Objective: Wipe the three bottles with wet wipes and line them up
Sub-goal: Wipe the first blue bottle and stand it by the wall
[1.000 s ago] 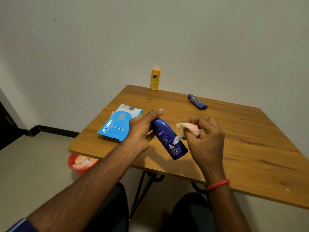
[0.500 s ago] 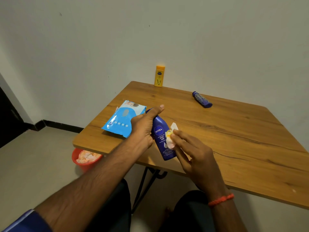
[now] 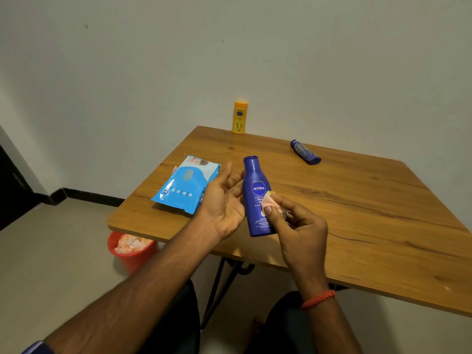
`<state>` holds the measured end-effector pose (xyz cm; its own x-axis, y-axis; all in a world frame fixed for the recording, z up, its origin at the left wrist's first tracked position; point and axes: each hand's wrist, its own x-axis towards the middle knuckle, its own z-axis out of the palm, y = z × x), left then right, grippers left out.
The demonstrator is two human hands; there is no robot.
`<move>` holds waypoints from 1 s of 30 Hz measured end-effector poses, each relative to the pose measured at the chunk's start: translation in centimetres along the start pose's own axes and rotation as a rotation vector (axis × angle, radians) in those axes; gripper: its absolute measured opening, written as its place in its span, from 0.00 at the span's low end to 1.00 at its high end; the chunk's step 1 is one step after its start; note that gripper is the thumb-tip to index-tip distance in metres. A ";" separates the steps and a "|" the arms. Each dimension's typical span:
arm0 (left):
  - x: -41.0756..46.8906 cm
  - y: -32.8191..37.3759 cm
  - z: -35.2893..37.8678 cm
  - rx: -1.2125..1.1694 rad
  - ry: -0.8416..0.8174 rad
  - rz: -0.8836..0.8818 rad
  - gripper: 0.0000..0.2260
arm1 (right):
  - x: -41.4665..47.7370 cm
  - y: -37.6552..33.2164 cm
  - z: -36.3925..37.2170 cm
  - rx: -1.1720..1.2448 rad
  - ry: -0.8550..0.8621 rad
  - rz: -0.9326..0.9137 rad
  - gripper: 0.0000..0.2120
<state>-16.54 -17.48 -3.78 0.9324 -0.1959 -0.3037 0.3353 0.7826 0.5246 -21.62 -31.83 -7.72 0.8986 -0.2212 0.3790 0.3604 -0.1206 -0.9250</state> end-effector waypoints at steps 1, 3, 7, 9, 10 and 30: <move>0.0 -0.3 -0.4 0.014 -0.039 -0.020 0.28 | 0.0 -0.1 -0.1 -0.016 -0.005 -0.004 0.16; 0.0 -0.7 -0.8 0.047 -0.086 -0.036 0.28 | 0.0 -0.1 -0.3 -0.077 -0.018 -0.035 0.17; -0.1 -0.7 -1.1 0.052 -0.126 -0.041 0.21 | 0.4 0.0 -1.0 -0.205 -0.031 -0.144 0.15; -0.2 -0.7 -1.1 0.038 -0.121 -0.062 0.20 | 1.0 0.0 -1.2 -0.263 -0.022 -0.184 0.14; -0.1 -0.6 -1.2 0.037 -0.115 -0.062 0.20 | 1.3 -0.2 -1.3 -0.255 -0.024 -0.179 0.15; 0.2 -1.0 -1.4 0.135 0.080 -0.027 0.24 | 0.0 1.0 -2.4 -0.756 -0.675 -0.590 0.16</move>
<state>-16.92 -17.49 -5.47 0.9110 -0.1634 -0.3787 0.3799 0.6898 0.6163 -21.85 -34.30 -8.58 0.6743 0.5925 0.4408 0.7294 -0.6275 -0.2723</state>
